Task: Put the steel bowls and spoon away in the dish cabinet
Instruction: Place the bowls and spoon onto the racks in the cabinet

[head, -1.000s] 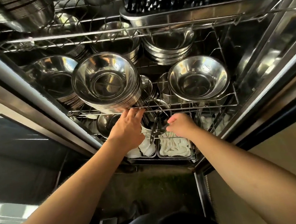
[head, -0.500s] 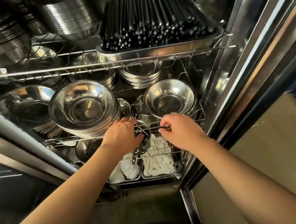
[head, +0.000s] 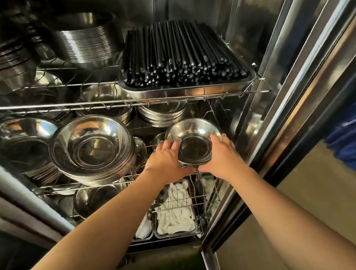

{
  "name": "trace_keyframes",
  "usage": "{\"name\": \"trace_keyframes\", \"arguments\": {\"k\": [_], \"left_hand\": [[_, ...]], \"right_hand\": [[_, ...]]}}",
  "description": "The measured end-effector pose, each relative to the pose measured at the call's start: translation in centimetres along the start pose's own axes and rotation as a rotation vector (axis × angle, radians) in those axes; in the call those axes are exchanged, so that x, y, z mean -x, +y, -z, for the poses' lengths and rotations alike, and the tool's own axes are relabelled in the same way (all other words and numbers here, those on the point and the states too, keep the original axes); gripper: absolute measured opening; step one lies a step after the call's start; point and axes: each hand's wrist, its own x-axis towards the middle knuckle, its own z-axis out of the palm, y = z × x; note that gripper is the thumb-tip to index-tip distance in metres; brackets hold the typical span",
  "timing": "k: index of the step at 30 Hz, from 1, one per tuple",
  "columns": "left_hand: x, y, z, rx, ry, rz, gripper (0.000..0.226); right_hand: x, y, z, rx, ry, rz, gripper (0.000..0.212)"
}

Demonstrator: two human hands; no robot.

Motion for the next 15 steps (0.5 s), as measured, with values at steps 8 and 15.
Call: {"name": "trace_keyframes", "arguments": {"k": [8,15], "left_hand": [[-0.4,-0.2,-0.9,0.092,0.064,0.033,0.114],[0.8,-1.1,-0.6,0.156,0.068,0.067,0.107]], "right_hand": [[-1.0,0.7,-1.1,-0.098,-0.005,-0.078,0.102],[-0.6,0.2,-1.6,-0.077,-0.035,-0.043,0.103]]}}
